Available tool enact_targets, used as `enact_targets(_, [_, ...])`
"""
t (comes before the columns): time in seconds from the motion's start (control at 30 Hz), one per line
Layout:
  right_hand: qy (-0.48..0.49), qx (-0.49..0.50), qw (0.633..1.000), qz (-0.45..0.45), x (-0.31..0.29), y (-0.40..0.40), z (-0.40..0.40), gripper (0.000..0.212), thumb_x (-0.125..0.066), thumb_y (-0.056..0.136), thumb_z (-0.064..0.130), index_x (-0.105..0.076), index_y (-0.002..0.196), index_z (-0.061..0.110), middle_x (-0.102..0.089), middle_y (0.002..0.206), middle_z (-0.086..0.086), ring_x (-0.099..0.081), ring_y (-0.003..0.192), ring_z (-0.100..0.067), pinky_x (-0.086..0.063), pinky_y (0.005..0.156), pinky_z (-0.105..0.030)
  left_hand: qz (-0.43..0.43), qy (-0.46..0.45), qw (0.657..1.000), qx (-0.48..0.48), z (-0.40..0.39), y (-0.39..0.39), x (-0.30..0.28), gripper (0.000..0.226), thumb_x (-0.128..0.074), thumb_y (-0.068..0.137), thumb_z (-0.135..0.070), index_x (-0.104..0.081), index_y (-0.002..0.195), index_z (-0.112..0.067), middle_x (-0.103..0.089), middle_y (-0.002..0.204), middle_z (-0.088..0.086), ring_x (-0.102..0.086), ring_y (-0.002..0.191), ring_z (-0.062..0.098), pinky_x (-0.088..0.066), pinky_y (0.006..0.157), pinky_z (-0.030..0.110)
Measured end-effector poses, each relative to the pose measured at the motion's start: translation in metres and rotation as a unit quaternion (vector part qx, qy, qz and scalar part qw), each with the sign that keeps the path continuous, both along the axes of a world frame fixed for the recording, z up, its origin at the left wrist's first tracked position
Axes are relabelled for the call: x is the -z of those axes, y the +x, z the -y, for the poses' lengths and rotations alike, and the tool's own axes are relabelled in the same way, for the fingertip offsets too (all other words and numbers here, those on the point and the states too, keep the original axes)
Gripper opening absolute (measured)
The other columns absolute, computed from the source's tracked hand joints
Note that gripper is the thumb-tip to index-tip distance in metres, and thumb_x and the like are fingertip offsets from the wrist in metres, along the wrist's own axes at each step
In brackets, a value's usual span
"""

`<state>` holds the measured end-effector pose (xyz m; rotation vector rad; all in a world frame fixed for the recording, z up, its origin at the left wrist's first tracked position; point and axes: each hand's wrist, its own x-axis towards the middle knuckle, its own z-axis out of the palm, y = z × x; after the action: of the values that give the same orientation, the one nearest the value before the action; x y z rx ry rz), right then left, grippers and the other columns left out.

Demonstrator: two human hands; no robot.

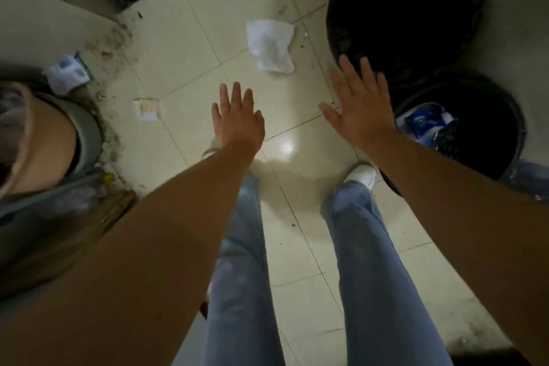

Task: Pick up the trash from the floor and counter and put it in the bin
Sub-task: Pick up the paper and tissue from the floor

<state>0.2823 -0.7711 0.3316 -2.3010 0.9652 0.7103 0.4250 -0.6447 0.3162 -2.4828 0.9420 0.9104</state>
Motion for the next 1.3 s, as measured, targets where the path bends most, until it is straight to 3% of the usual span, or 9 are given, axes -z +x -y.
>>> enact_targets(0.43, [-0.032,0.009,0.995,-0.095,0.048,0.246,-0.099,0.065,-0.028,0.096,0.048,-0.008,0.148,0.015,-0.002,0.16,-0.008,0.002,0.147,-0.03,-0.006,0.121,-0.047,-0.019,0.0,0.993,-0.118,-0.167,0.254,0.052,0.055,-0.029,0.102,-0.029,-0.01,0.151,-0.012,-0.003,0.162,0.006,0.005,0.15,0.024,-0.003,0.122,0.04])
enact_targets(0.57, [-0.01,-0.065,0.991,-0.12,0.083,0.302,-0.125,0.062,-0.026,0.097,0.043,-0.004,0.148,0.015,0.0,0.16,-0.007,0.005,0.147,-0.028,-0.004,0.121,-0.044,-0.034,0.027,0.978,-0.202,-0.199,0.3,0.095,0.054,-0.04,0.099,-0.023,-0.023,0.147,-0.005,-0.017,0.159,0.012,-0.007,0.149,0.027,-0.016,0.121,0.041])
enact_targets(0.67, [0.011,-0.109,0.99,-0.091,0.131,0.339,-0.147,0.065,-0.028,0.096,0.049,-0.009,0.148,0.014,-0.004,0.16,-0.009,0.002,0.147,-0.029,-0.006,0.121,-0.045,-0.046,0.054,0.96,-0.272,-0.216,0.32,0.144,0.046,-0.045,0.098,-0.024,-0.039,0.137,-0.002,-0.034,0.152,0.014,-0.017,0.146,0.03,-0.026,0.116,0.043])
enact_targets(0.83, [0.036,-0.152,0.984,-0.09,0.25,0.376,-0.189,0.062,-0.026,0.097,0.045,-0.006,0.148,0.016,0.001,0.16,-0.005,0.008,0.147,-0.026,-0.003,0.121,-0.043,-0.035,0.076,0.941,-0.327,-0.237,0.33,0.258,0.045,-0.045,0.098,-0.031,-0.047,0.13,-0.001,-0.046,0.142,0.016,-0.026,0.142,0.031,-0.029,0.115,0.042])
enact_targets(1.0, [0.046,-0.134,0.989,-0.035,0.336,0.38,-0.221,0.07,-0.026,0.091,0.053,-0.017,0.146,0.01,-0.009,0.159,-0.01,0.001,0.147,-0.029,-0.008,0.12,-0.046,0.006,-0.002,0.921,-0.39,-0.253,0.32,0.351,0.055,-0.045,0.098,-0.029,-0.03,0.143,-0.003,-0.027,0.154,0.014,-0.015,0.147,0.029,-0.019,0.119,0.04])
enact_targets(1.1, [0.028,-0.152,0.988,0.018,0.363,0.373,-0.226,0.083,-0.014,0.08,0.057,-0.028,0.142,0.004,-0.024,0.154,-0.017,-0.011,0.145,-0.035,-0.016,0.118,-0.049,0.051,-0.029,0.929,-0.365,-0.267,0.324,0.387,0.05,-0.046,0.098,-0.029,-0.038,0.139,-0.003,-0.041,0.146,0.016,-0.034,0.138,0.03,-0.03,0.114,0.039])
enact_targets(1.17, [0.028,-0.157,0.986,0.039,0.373,0.368,-0.226,0.08,-0.017,0.081,0.052,-0.035,0.139,0.0,-0.033,0.15,-0.021,-0.02,0.143,-0.038,-0.021,0.116,-0.052,0.083,-0.032,0.935,-0.345,-0.273,0.327,0.395,0.04,-0.045,0.098,-0.028,-0.051,0.13,-0.003,-0.052,0.134,0.016,-0.048,0.125,0.03,-0.039,0.107,0.037])
enact_targets(1.3, [0.031,-0.144,0.988,0.044,0.38,0.363,-0.216,0.077,-0.019,0.082,0.049,-0.038,0.137,-0.001,-0.036,0.148,-0.023,-0.024,0.141,-0.04,-0.023,0.114,-0.053,0.093,-0.026,0.942,-0.321,-0.271,0.326,0.396,0.029,-0.047,0.098,-0.016,-0.064,0.114,0.0,-0.065,0.118,0.018,-0.058,0.11,0.032,-0.044,0.099,0.039])
